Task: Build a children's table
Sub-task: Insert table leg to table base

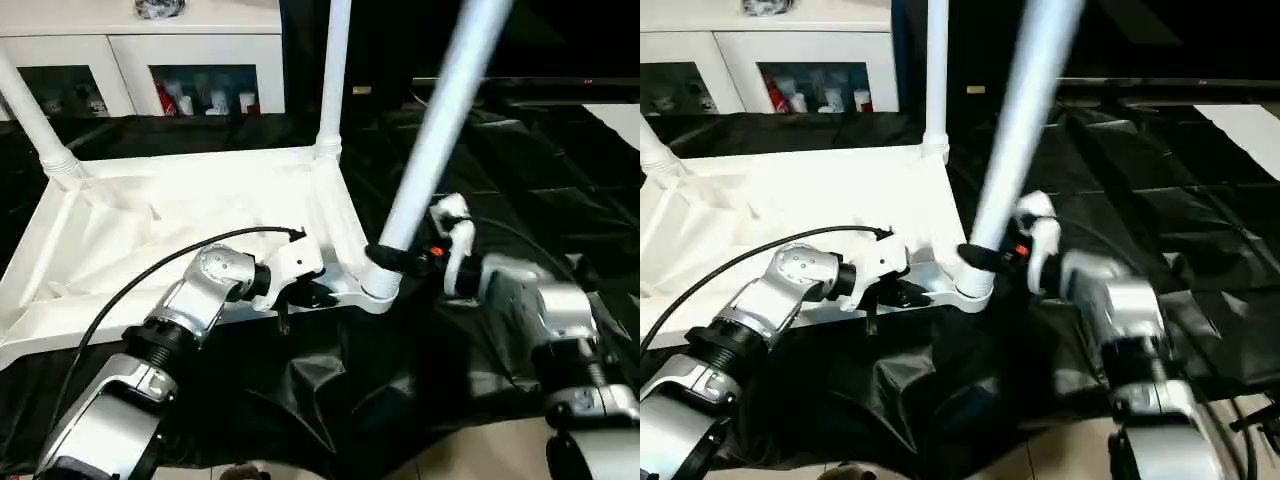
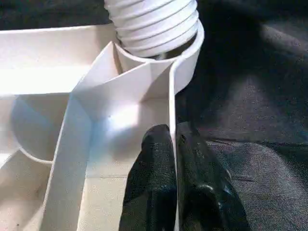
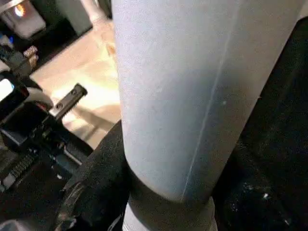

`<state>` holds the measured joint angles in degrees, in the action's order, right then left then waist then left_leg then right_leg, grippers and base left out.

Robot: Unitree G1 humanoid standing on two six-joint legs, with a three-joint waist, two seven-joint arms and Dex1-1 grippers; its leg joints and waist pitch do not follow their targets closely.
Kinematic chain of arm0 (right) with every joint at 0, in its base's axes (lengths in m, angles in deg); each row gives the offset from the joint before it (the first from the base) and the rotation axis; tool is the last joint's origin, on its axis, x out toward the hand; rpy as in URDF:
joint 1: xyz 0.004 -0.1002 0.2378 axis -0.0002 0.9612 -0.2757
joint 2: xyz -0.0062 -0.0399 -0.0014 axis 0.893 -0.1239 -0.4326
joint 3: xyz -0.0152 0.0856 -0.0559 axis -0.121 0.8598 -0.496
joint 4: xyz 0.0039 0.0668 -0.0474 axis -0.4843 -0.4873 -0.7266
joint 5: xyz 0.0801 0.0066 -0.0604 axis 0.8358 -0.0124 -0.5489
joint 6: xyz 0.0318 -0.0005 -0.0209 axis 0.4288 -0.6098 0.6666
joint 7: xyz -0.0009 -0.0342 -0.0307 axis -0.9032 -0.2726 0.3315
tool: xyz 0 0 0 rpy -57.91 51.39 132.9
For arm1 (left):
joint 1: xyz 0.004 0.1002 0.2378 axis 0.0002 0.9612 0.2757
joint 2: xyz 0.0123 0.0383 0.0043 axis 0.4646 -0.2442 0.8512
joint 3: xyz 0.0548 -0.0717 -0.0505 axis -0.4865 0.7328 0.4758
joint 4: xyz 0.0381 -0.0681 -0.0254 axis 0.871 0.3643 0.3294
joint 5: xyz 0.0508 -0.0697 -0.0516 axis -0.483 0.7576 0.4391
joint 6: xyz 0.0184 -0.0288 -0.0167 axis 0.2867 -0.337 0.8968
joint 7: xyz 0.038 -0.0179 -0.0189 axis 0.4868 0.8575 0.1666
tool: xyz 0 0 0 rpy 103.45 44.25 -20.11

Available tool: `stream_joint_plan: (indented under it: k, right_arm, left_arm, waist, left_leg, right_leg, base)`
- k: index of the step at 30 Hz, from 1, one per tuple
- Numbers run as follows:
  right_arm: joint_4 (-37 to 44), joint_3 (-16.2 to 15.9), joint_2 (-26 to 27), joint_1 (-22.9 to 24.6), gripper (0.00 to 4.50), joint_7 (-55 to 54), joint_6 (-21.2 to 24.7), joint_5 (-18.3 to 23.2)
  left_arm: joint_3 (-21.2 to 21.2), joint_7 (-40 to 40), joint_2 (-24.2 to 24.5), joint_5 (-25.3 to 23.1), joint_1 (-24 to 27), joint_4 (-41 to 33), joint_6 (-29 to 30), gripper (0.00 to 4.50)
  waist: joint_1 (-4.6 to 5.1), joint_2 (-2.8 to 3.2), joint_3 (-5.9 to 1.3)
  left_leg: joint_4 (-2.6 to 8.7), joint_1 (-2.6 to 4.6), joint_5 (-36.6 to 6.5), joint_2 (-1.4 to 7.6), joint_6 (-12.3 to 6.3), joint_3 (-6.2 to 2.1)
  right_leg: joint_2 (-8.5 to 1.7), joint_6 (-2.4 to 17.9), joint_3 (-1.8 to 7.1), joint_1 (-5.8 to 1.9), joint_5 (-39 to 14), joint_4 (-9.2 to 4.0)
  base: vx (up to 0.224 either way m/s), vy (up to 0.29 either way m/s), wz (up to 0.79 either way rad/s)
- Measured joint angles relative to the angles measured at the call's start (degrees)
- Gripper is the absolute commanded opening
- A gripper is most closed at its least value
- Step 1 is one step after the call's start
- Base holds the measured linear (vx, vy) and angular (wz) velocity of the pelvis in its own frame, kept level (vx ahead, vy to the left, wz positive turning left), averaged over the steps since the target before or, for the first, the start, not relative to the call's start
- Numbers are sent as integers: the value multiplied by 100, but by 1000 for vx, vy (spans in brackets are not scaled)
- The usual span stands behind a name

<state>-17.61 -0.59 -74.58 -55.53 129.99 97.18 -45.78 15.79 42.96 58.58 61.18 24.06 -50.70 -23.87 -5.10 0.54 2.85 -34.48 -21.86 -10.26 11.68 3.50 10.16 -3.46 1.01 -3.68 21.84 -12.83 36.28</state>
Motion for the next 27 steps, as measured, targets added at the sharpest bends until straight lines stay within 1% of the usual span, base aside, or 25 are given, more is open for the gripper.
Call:
stream_joint_plan:
  k: [2,4,8,11,17,22,27]
  right_arm:
    - [32,65,42,73,188,-69,-110,37]
    - [160,143,161,258,188,-182,-262,94]
    - [473,117,295,646,188,-361,-772,65]
    - [661,98,414,870,188,-531,-1098,-67]
    - [833,-13,449,1012,188,-697,-1344,-207]
    - [1028,-272,360,1050,188,-791,-1507,-502]
    - [1083,-701,94,843,188,-678,-1536,-951]
  left_arm:
    - [2,-15,-13,-4,-13,33,-1,0]
    - [2,-21,-25,-8,-31,70,-9,0]
    - [3,-41,-65,-10,-74,182,-41,0]
    - [6,-54,-88,-11,-100,254,-57,0]
    - [6,-79,-111,-30,-126,296,-62,0]
    - [6,-73,-109,-32,-125,305,-75,0]
    - [7,-74,-85,-42,-126,336,-109,0]
  waist:
    - [2,5,-2]
    - [0,17,-6]
    - [2,38,-18]
    - [8,52,-27]
    - [9,56,-28]
    - [13,61,-30]
    - [48,61,-34]
  left_leg:
    - [0,2,1,0,2,-1]
    - [0,2,1,-1,3,-1]
    - [1,3,1,-1,4,-1]
    - [1,3,1,-1,4,-1]
    - [2,2,1,-2,4,-1]
    - [3,2,1,-2,4,-1]
    - [5,9,1,-2,4,-2]
  right_leg:
    - [-1,-1,0,-2,5,-1]
    - [-1,-2,0,-4,6,-3]
    - [-1,-3,0,-5,7,-4]
    - [-1,-5,0,-6,8,-4]
    - [-1,-7,1,-6,14,-7]
    - [-1,-8,1,-7,15,-10]
    - [-1,-9,2,-11,17,-11]
  base:
    - [0,0,0]
    - [0,0,0]
    - [0,0,0]
    - [0,0,0]
    - [0,0,0]
    - [0,0,0]
    - [0,0,0]
